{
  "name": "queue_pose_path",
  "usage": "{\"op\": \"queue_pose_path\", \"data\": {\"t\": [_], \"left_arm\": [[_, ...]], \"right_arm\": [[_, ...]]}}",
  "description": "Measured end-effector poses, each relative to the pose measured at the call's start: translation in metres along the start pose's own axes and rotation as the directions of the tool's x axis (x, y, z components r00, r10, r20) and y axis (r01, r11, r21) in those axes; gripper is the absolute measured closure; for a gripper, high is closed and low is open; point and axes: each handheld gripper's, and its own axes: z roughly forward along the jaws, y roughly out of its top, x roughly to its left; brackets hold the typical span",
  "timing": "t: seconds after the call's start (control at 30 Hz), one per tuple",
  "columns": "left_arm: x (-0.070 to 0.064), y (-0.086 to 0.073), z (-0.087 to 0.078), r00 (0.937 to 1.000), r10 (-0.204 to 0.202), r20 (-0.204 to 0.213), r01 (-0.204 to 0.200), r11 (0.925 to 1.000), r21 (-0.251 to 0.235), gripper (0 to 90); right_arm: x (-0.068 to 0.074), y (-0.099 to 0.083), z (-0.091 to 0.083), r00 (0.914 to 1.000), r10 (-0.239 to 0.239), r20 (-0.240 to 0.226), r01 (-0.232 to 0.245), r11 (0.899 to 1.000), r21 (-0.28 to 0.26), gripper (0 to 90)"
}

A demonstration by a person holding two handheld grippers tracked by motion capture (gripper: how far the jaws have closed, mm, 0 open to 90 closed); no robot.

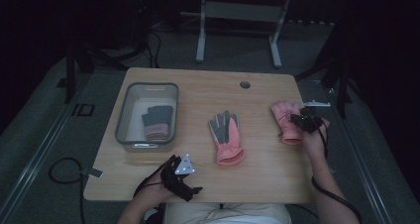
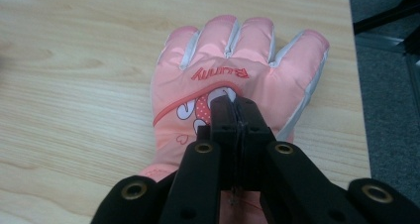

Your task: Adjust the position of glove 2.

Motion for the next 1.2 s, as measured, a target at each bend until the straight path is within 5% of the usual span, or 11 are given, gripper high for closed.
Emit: {"op": "queue_pose_path", "data": {"t": [0.2,0.37,0.53,0.83,1.2], "left_arm": [[0.001,0.000,-0.001,1.0000,-0.006,-0.001,0.006,1.0000,-0.007,2.1],[0.001,0.000,-0.001,1.0000,0.000,0.000,0.000,1.0000,-0.003,2.1],[0.000,0.001,-0.001,1.0000,0.009,-0.002,-0.009,1.0000,-0.004,2.1],[-0.001,0.002,-0.001,0.9998,0.016,-0.010,-0.016,0.9998,-0.007,2.1],[-0.002,0.002,0.000,0.9996,0.027,-0.012,-0.027,0.9996,0.000,2.1]], "right_arm": [[0.019,0.008,-0.030,0.9992,0.034,-0.019,-0.036,0.997,-0.069,88.6],[0.042,0.012,-0.054,0.9985,0.054,0.008,-0.053,0.994,-0.093,88.5],[0.064,0.008,-0.068,0.9937,0.110,-0.016,-0.112,0.989,-0.096,88.6],[0.101,-0.012,-0.064,0.9920,0.124,-0.023,-0.126,0.990,-0.060,88.5],[0.117,-0.023,-0.051,0.9855,0.166,-0.034,-0.168,0.984,-0.052,88.5]]}}
